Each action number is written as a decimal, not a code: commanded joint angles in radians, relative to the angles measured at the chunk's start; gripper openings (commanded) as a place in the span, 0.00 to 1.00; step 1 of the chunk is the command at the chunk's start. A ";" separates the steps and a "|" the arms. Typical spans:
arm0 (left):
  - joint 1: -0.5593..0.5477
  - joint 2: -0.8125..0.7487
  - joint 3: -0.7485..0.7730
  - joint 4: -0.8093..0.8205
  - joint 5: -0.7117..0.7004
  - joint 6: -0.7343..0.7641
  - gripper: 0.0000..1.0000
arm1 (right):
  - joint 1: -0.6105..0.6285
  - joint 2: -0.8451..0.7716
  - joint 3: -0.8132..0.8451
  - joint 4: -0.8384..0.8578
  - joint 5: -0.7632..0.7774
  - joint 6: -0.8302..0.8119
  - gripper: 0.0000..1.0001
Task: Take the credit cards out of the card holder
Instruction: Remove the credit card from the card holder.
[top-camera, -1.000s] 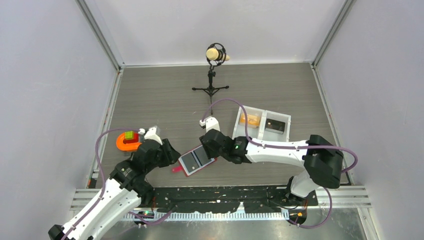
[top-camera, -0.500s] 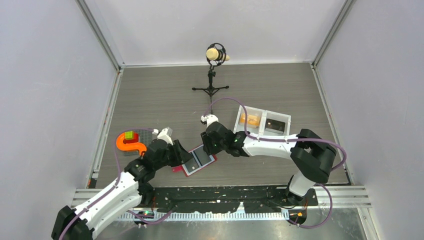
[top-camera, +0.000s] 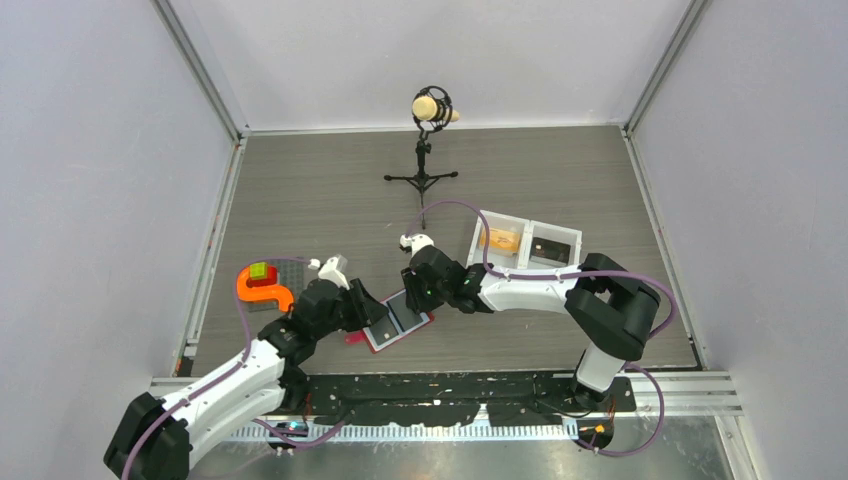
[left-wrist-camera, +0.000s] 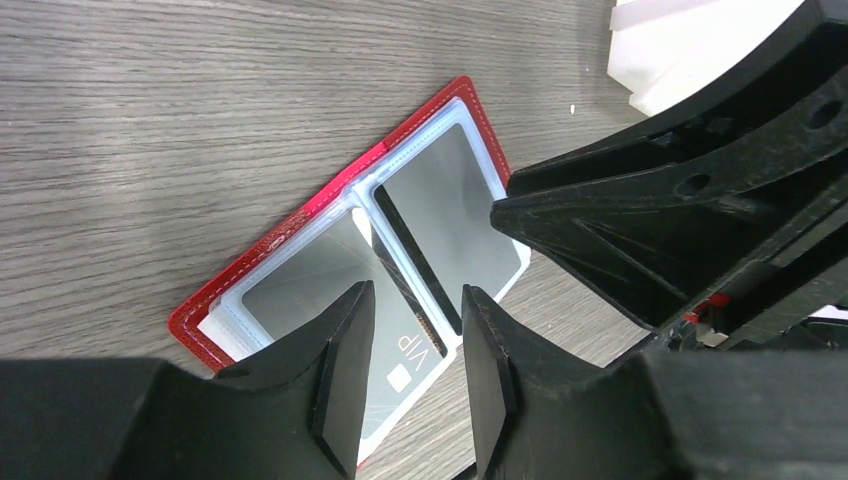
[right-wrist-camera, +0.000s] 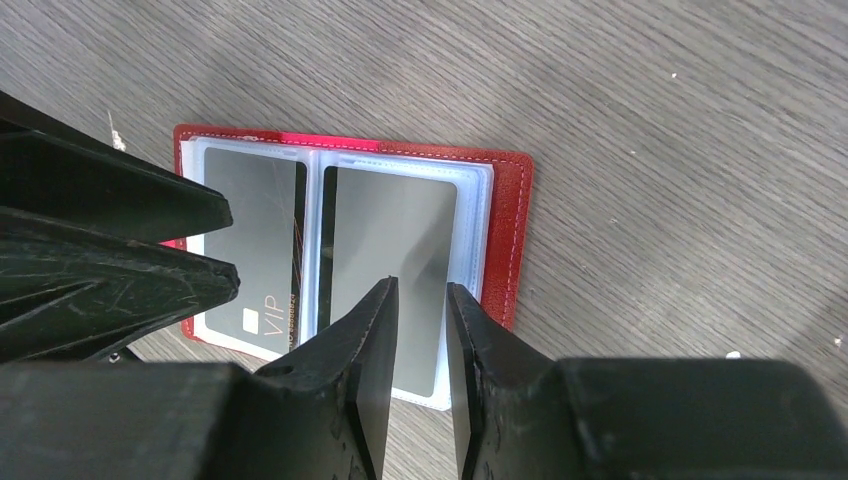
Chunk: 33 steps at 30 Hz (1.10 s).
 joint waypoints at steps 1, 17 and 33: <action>0.004 0.019 -0.026 0.106 -0.020 -0.008 0.39 | -0.001 0.008 -0.006 0.044 0.008 0.012 0.31; 0.004 0.095 -0.065 0.184 -0.013 -0.012 0.41 | -0.008 0.004 -0.121 0.175 -0.091 0.101 0.23; 0.004 0.127 -0.098 0.247 -0.018 -0.063 0.40 | -0.018 -0.014 -0.157 0.200 -0.090 0.134 0.19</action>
